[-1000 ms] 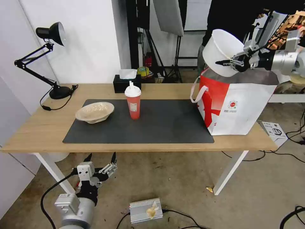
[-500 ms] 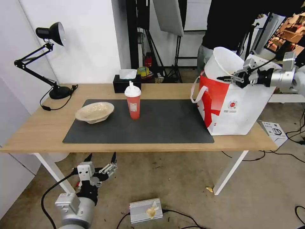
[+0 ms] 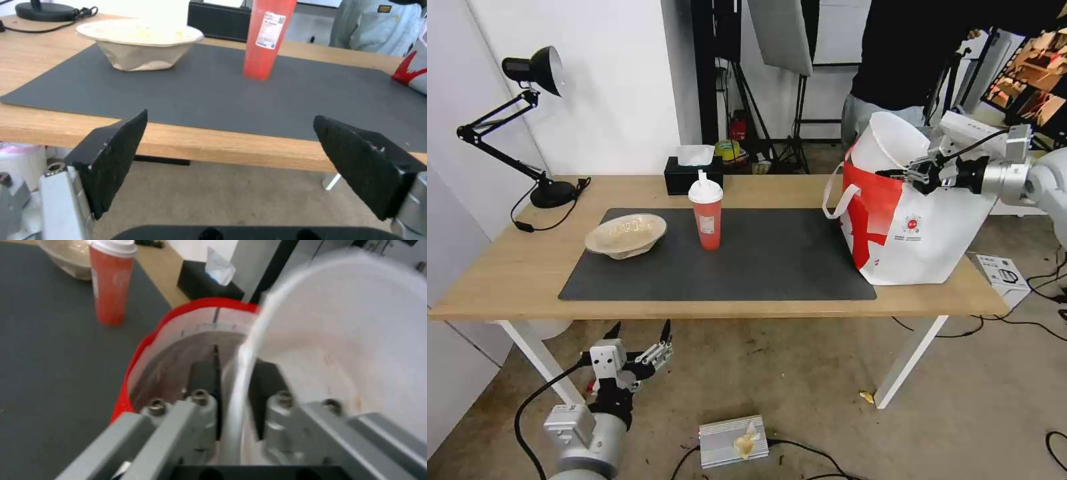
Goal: Pick up the trash from the table and place it into the takeout bag.
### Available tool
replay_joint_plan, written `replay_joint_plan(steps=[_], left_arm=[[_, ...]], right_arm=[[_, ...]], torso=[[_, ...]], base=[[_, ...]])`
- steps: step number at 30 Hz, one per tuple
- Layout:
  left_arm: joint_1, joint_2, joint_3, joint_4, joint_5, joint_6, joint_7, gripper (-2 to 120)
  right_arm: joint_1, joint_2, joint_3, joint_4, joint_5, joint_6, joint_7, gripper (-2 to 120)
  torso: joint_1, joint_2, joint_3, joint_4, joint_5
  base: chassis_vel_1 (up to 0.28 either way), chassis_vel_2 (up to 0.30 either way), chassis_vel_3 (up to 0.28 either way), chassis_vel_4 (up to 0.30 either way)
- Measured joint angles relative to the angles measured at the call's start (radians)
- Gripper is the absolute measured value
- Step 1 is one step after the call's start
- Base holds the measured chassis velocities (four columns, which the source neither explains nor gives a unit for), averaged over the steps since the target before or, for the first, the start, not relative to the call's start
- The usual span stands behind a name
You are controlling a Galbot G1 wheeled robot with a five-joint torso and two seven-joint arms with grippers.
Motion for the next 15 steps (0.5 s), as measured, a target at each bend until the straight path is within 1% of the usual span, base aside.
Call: replay_joint_plan(steps=[3, 4, 7, 8, 9, 12, 13, 15], left_arm=[[0.001, -0.001, 0.001, -0.001, 0.0, 0.0, 0.0, 100], [0.001, -0.001, 0.001, -0.001, 0.0, 0.0, 0.0, 100], [0.004, -0.001, 0.0, -0.006, 0.0, 0.0, 0.0, 100], [0.004, -0.001, 0.0, -0.006, 0.0, 0.0, 0.0, 100], [0.005, -0.001, 0.0, -0.008, 0.001, 0.0, 0.0, 100], [0.011, -0.004, 0.0, -0.017, 0.002, 0.0, -0.001, 100], [0.011, -0.004, 0.0, -0.017, 0.002, 0.0, -0.001, 100], [0.014, -0.006, -0.001, -0.023, 0.002, 0.0, -0.001, 100]], right_arm=[[0.017, 0.0, -0.005, -0.002, 0.005, 0.001, 0.002, 32], [0.017, 0.0, -0.005, -0.002, 0.005, 0.001, 0.002, 32], [0.028, 0.0, -0.008, -0.002, 0.011, 0.001, 0.003, 45], [0.028, 0.0, -0.008, -0.002, 0.011, 0.001, 0.003, 45], [0.028, -0.001, -0.008, -0.002, 0.013, 0.001, 0.004, 52], [0.027, -0.006, -0.008, 0.005, 0.016, 0.001, 0.008, 64], [0.027, -0.006, -0.008, 0.005, 0.016, 0.001, 0.008, 64], [0.024, -0.012, -0.008, 0.01, 0.016, 0.001, 0.013, 75]], torso=[[0.0, 0.0, 0.0, 0.0, 0.0], [0.0, 0.0, 0.0, 0.0, 0.0], [0.0, 0.0, 0.0, 0.0, 0.0], [0.0, 0.0, 0.0, 0.0, 0.0], [0.0, 0.0, 0.0, 0.0, 0.0], [0.0, 0.0, 0.0, 0.0, 0.0], [0.0, 0.0, 0.0, 0.0, 0.0], [0.0, 0.0, 0.0, 0.0, 0.0]], base=[[0.0, 0.0, 0.0, 0.0], [0.0, 0.0, 0.0, 0.0], [0.0, 0.0, 0.0, 0.0], [0.0, 0.0, 0.0, 0.0], [0.0, 0.0, 0.0, 0.0], [0.0, 0.0, 0.0, 0.0], [0.0, 0.0, 0.0, 0.0], [0.0, 0.0, 0.0, 0.0]])
